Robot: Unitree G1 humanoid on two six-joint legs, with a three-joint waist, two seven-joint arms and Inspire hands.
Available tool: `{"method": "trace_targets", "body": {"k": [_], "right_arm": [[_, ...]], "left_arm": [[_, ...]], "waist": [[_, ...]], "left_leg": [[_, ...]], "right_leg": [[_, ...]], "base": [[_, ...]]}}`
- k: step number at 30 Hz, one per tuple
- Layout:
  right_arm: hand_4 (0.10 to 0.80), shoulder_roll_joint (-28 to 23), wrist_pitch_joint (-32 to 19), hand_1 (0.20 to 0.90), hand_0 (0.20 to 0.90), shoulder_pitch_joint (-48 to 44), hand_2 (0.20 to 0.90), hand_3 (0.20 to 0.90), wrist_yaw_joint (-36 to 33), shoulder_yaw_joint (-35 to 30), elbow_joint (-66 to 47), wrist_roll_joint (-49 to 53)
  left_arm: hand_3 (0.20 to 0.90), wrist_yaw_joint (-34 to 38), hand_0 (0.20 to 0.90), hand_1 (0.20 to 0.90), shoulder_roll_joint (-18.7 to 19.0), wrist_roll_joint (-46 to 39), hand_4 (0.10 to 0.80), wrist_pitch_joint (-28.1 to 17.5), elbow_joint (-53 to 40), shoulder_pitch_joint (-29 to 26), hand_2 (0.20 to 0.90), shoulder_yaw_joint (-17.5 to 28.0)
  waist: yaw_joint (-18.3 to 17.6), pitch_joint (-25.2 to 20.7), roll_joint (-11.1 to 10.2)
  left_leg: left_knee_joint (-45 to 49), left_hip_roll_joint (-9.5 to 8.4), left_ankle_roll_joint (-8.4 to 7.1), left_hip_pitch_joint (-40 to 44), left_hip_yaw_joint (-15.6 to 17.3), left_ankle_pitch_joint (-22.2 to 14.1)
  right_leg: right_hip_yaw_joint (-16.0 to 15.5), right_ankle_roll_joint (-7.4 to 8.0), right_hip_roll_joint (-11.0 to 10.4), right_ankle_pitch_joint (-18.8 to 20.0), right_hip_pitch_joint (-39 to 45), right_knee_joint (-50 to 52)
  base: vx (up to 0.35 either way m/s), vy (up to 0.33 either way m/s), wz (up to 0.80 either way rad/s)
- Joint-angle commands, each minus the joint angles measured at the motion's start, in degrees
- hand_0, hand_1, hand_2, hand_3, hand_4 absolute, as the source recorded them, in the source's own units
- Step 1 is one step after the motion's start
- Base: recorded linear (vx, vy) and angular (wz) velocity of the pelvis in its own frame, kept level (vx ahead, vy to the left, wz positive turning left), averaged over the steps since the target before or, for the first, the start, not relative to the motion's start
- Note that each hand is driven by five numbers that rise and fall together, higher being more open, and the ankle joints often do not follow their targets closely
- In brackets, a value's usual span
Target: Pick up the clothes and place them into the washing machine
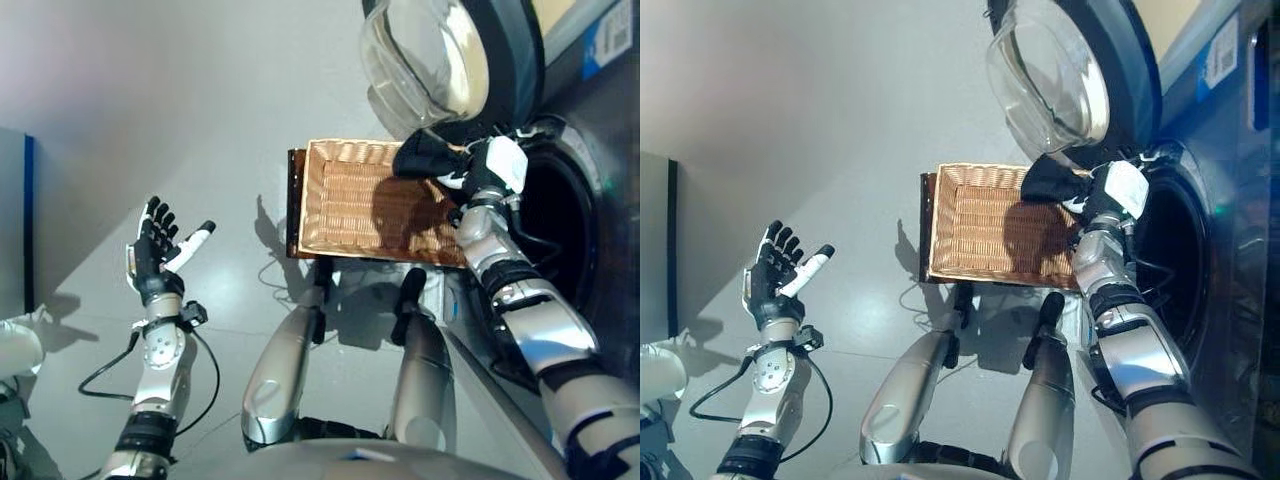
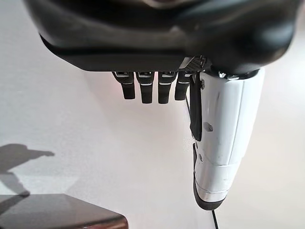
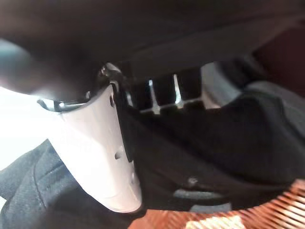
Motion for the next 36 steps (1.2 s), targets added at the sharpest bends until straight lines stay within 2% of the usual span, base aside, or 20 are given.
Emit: {"method": "trace_targets", "body": {"k": [1,2,3,7,12,20,21,22,23,24,26,30,34,35,36], "right_arm": [[0.300,0.93,-7.98,0.200,0.200,3.10,0.200,0.200,-5.21,-3.84,-1.79,10.76],[0.300,0.10,-9.67,0.200,0.200,3.06,0.200,0.200,-4.25,-6.83,1.47,15.61],[0.300,-0.20,-10.21,0.200,0.200,2.69,0.200,0.200,-4.18,-7.19,3.19,17.54],[0.300,1.47,-15.80,0.200,0.200,5.76,0.200,0.200,-2.53,-12.80,3.92,29.78],[0.300,2.43,-18.76,0.200,0.200,9.05,0.200,0.200,-2.26,-15.95,1.47,34.21],[0.300,7.60,-29.27,0.200,0.200,11.66,0.200,0.200,3.12,-25.01,-1.59,56.82],[0.300,7.52,-29.39,0.200,0.200,11.69,0.200,0.200,3.45,-25.04,-1.41,57.12],[0.300,9.35,-34.63,0.200,0.200,11.73,0.200,0.200,4.01,-28.28,-6.08,63.40],[0.300,9.41,-34.70,0.200,0.200,11.85,0.200,0.200,4.06,-28.34,-6.17,63.46],[0.300,10.24,-37.64,0.200,0.200,11.20,0.200,0.200,3.85,-30.57,-8.66,66.23],[0.300,10.07,-40.12,0.200,0.200,10.20,0.200,0.200,2.17,-33.11,-9.55,67.51],[0.300,4.31,-41.94,0.200,0.200,5.39,0.200,0.200,-2.52,-35.97,-13.67,64.61],[0.300,-7.24,-42.03,0.200,0.200,-0.74,0.200,0.200,-6.53,-35.48,-18.95,58.69],[0.300,-11.86,-41.95,0.200,0.200,-2.71,0.200,0.200,-7.34,-34.57,-21.16,57.14],[0.300,-12.18,-41.83,0.200,0.200,-3.02,0.200,0.200,-7.58,-34.40,-21.10,56.96]], "left_arm": [[0.900,1.07,0.900,0.900,1.09,-0.35,0.800,-5.56,-2.51,3.76,0.900,1.67],[0.900,0.85,0.900,0.900,1.42,0.08,0.800,-5.51,-2.41,3.62,0.900,0.90],[0.900,0.54,0.900,0.900,1.50,-0.06,0.800,-5.58,-1.84,3.97,0.900,0.51],[0.900,0.34,0.900,0.900,1.35,0.61,0.800,-5.57,-2.41,4.84,0.900,-0.09],[0.900,0.56,0.900,0.900,0.53,1.23,0.800,-5.68,-2.70,5.43,0.900,0.15],[0.900,0.23,0.900,0.900,-0.45,0.73,0.800,-5.92,-2.00,5.74,0.900,-1.55],[0.900,0.22,0.900,0.900,-0.40,0.71,0.800,-5.95,-1.94,5.70,0.900,-1.60],[0.900,0.16,0.900,0.900,-0.96,0.29,0.800,-6.16,-2.13,5.84,0.900,-2.18],[0.900,0.17,0.900,0.900,-0.89,0.29,0.800,-6.16,-2.10,5.82,0.900,-2.24],[0.900,0.17,0.900,0.900,-1.13,0.22,0.800,-6.23,-2.14,5.99,0.900,-2.77],[0.900,-0.22,0.900,0.900,-1.24,-0.20,0.800,-6.33,-1.67,6.30,0.900,-3.79],[0.900,-0.83,0.900,0.900,-0.73,-0.67,0.800,-6.84,-2.10,6.70,0.900,-4.51],[0.900,-2.28,0.900,0.900,0.60,-0.97,0.800,-7.38,-2.22,7.39,0.900,-4.33],[0.900,-2.61,0.900,0.900,1.13,-1.00,0.800,-7.53,-2.19,7.60,0.900,-4.11],[0.900,-2.66,0.900,0.900,0.93,-1.06,0.800,-7.53,-2.21,7.44,0.900,-4.21]], "waist": [[-0.81,-5.80,3.19],[-0.88,-6.14,3.62],[-0.81,-6.48,4.08],[-1.29,-7.77,5.73],[-1.97,-8.19,6.66],[-2.80,-8.50,8.40],[-2.74,-8.52,8.37],[-3.08,-8.61,9.24],[-3.02,-8.62,9.21],[-3.26,-8.63,9.82],[-3.15,-9.02,10.76],[-2.72,-9.80,12.90],[-1.91,-11.67,14.43],[-1.81,-12.12,14.65],[-1.72,-12.02,14.94]], "left_leg": [[0.08,-0.58,-2.52,-2.35,-0.37,0.59],[0.02,-0.63,-2.49,-2.10,-0.34,0.49],[-0.02,-0.85,-2.41,-1.93,-0.29,0.46],[-0.55,-1.46,-2.15,-0.81,0.47,0.10],[-0.78,-1.59,-2.15,-0.79,0.79,0.06],[-0.91,-1.83,-2.25,-0.17,1.24,-0.33],[-0.90,-1.84,-2.25,-0.16,1.25,-0.35],[-0.96,-1.95,-2.24,0.00,1.38,-0.48],[-0.96,-1.95,-2.24,0.04,1.38,-0.50],[-0.98,-2.06,-2.24,0.09,1.37,-0.57],[-0.97,-2.29,-2.23,0.27,1.25,-0.63],[-1.05,-2.64,-2.16,0.25,1.27,-0.36],[-1.29,-3.28,-2.24,0.65,1.27,-0.82],[-1.30,-3.38,-2.30,0.64,1.27,-0.79],[-1.33,-3.31,-2.25,0.40,1.34,-0.39]], "right_leg": [[0.57,0.92,-1.07,-1.91,4.73,-3.28],[0.47,1.04,-1.29,-1.98,5.15,-3.61],[0.53,1.09,-1.40,-2.06,5.34,-3.77],[1.68,1.39,-1.71,-2.10,5.61,-4.21],[2.09,1.39,-1.81,-2.35,5.39,-4.19],[3.00,1.42,-2.06,-3.03,5.25,-3.89],[3.02,1.42,-2.06,-3.05,5.25,-3.87],[3.17,1.47,-2.15,-3.38,5.31,-3.87],[3.17,1.47,-2.15,-3.40,5.34,-3.86],[3.25,1.52,-2.28,-3.53,5.35,-3.85],[3.44,1.57,-2.47,-3.78,5.58,-3.92],[3.74,1.65,-2.84,-3.52,5.45,-3.89],[4.31,2.10,-3.55,-4.04,5.27,-3.83],[4.54,2.18,-3.68,-4.00,4.99,-3.70],[4.58,2.14,-3.60,-3.55,4.74,-3.77]], "base": [[0.054,0.051,-0.12],[0.070,0.069,-0.14],[0.048,0.045,-0.12],[0.040,0.058,-0.03],[0.003,0.013,-0.01],[0.010,0.009,-0.05],[0.026,0.008,-0.06],[0.018,0.004,-0.05],[0.028,0.020,-0.07],[-0.001,0.033,-0.09],[0.014,0.015,-0.04],[0.009,0.014,0.03],[0.035,0.035,0.02],[0.000,0.000,0.00],[0.020,0.056,-0.01]]}}
